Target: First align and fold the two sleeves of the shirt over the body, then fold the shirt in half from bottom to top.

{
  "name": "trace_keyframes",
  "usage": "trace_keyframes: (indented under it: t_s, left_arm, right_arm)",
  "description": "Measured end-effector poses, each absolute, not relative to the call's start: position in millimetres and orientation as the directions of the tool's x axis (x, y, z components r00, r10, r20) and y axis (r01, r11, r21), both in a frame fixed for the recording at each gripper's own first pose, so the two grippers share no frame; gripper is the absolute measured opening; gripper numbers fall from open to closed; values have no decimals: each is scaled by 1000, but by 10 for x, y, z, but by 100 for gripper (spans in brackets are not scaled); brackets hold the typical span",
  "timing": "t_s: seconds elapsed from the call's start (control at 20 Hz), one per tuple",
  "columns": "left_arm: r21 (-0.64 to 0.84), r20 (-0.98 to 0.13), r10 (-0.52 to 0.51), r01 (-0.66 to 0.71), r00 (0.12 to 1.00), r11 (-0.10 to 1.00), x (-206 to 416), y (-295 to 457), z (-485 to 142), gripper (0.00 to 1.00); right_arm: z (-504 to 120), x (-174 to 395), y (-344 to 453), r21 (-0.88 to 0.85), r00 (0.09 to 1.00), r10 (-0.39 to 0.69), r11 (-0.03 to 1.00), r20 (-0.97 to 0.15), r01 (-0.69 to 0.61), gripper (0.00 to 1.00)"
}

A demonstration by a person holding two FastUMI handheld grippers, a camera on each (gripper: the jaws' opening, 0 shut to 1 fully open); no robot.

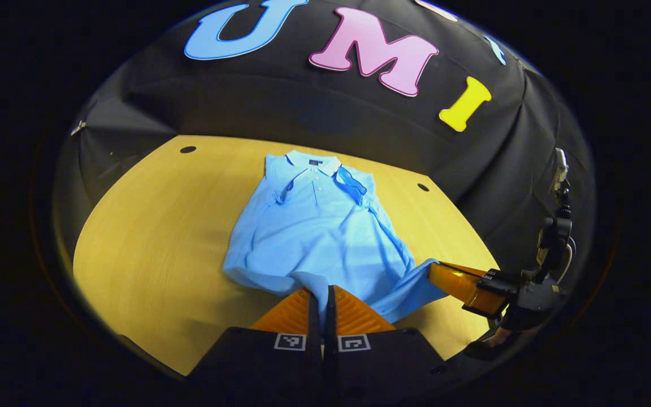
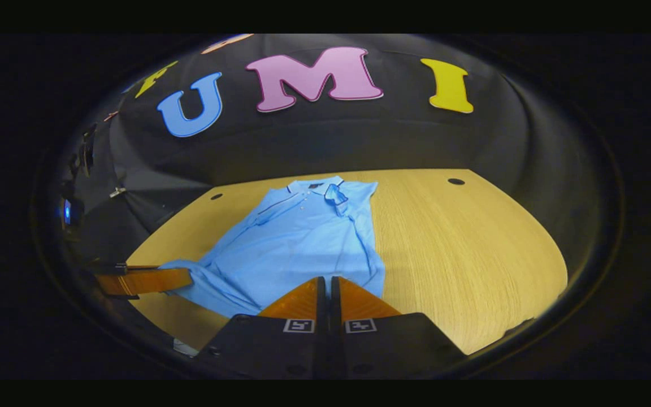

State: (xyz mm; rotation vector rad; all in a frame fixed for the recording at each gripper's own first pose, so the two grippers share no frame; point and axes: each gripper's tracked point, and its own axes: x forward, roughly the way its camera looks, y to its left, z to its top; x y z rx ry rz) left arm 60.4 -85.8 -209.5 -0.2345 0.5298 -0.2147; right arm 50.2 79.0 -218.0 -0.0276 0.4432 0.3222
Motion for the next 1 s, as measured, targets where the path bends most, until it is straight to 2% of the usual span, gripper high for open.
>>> trace_keyframes:
  t_s: [0.15, 0.2, 0.3, 0.45, 0.5, 0.55, 0.6, 0.65, 0.7, 0.75, 0.85, 0.9, 0.95, 1.0]
  left_arm:
    - [-288, -438, -268, 148, 858, 946, 937, -852, -1846, 6]
    - [-281, -426, -267, 154, 864, 947, 1064, -845, -1770, 6]
    - [-261, -395, -268, 172, 879, 950, 1335, -836, -1598, 6]
    - [-234, -349, -265, 190, 899, 954, 1828, -788, -1337, 6]
    - [-239, -329, -267, 193, 906, 952, 1999, -779, -1252, 11]
    - [-243, -314, -269, 196, 911, 950, 2190, -752, -1182, 6]
    - [-241, -300, -264, 195, 917, 951, 2384, -672, -1120, 6]
    - [-234, -278, -257, 195, 925, 952, 2579, -610, -1046, 6]
    - [-229, -266, -252, 193, 930, 954, 2772, -564, -998, 6]
    - [-232, -252, -254, 196, 934, 953, 2947, -540, -958, 6]
    - [-242, -233, -249, 192, 940, 951, 3287, -509, -910, 6]
    - [-233, -230, -241, 187, 943, 954, 3463, -459, -915, 6]
    - [-221, -231, -233, 183, 945, 958, 3611, -422, -936, 6]
    - [-213, -221, -232, 186, 947, 959, 3764, -394, -944, 6]
  right_arm:
    - [-1993, 825, 884, 37, 868, 315, 945, -383, -326, 0]
    - [-1911, 951, 912, 30, 875, 318, 943, -366, -330, 5]
    - [-1719, 1227, 979, 24, 888, 322, 943, -327, -333, 5]
    - [-1452, 1645, 1048, 27, 908, 320, 945, -272, -325, 0]
    - [-1377, 1817, 1076, 18, 914, 317, 946, -254, -323, 5]
    - [-1292, 1945, 1072, 10, 919, 315, 947, -236, -322, 0]
    - [-1233, 2096, 1107, 8, 921, 316, 946, -226, -323, 0]
    - [-1168, 2239, 1146, 7, 924, 317, 946, -212, -323, 5]
    - [-1116, 2394, 1189, 10, 926, 323, 945, -198, -327, 0]
    - [-1071, 2554, 1248, 9, 926, 331, 942, -182, -335, 4]
    - [-966, 2883, 1333, -9, 932, 332, 941, -146, -337, 4]
    - [-911, 3052, 1387, -9, 934, 332, 942, -131, -336, 0]
    - [-858, 3225, 1432, -9, 937, 330, 943, -110, -333, 5]
    - [-827, 3382, 1458, -16, 941, 325, 945, -94, -328, 4]
